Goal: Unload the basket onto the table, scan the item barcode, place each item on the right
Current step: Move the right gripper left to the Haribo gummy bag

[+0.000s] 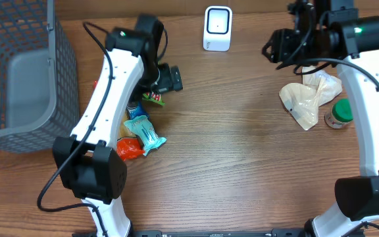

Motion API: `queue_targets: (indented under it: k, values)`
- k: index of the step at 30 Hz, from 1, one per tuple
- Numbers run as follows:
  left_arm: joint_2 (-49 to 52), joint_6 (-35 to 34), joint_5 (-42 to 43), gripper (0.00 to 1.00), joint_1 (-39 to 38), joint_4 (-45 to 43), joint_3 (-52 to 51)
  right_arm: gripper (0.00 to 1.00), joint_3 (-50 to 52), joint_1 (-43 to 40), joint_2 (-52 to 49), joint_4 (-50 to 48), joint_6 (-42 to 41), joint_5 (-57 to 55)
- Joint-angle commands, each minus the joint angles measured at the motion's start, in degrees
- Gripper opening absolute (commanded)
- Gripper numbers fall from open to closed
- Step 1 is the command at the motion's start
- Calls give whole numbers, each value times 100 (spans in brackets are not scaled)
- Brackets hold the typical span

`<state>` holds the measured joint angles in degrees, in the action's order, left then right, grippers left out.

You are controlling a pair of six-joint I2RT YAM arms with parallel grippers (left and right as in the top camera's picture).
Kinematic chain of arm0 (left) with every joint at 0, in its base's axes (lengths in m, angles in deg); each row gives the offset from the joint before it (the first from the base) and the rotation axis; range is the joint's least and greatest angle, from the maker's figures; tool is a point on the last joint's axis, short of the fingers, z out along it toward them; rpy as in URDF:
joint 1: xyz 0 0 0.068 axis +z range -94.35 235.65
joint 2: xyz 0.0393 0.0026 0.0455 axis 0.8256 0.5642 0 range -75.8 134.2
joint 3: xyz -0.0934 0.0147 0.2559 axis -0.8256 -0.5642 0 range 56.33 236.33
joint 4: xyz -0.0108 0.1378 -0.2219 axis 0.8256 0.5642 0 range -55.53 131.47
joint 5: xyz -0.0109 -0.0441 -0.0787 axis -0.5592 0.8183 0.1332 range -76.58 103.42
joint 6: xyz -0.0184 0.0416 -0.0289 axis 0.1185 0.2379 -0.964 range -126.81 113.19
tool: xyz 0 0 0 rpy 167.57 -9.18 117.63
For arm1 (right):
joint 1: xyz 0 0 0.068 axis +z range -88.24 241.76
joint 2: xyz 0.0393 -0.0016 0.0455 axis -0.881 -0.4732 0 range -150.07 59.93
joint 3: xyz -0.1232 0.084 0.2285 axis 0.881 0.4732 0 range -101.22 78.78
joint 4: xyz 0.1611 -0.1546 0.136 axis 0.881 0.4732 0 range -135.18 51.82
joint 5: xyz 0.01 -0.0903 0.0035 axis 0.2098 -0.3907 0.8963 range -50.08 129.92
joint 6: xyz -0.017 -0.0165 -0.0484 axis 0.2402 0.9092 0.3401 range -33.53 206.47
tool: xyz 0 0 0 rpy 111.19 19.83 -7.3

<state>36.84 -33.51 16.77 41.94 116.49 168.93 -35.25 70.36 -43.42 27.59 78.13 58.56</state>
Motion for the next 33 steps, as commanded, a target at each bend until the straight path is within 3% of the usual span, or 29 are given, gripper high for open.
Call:
queue_targets:
  k: [1, 5, 11, 18, 25, 33]
  values:
    - [-437, 275, -638, 100, 61, 424, 1279, 54, -42, 234, 15, -133, 103, 101]
    - [-658, 258, -1268, 100, 61, 986, 2721, 55, -37, 614, 9, -284, 61, 98]
    - [-1180, -245, -2041, 100, 63, 1478, 3720, 55, -31, 1213, -122, -614, -212, 90]
    - [-1757, -214, -2048, 100, 63, 1478, 3718, 56, -31, 1731, -562, -949, -544, 76]
    - [-1751, -166, -2026, 100, 63, 1478, 3346, 70, -31, 2258, -1156, -1488, -898, 31]
    - [-1637, -546, -2590, 97, 63, 1456, 2551, 65, -31, 2675, -1928, -2577, -1567, 31]
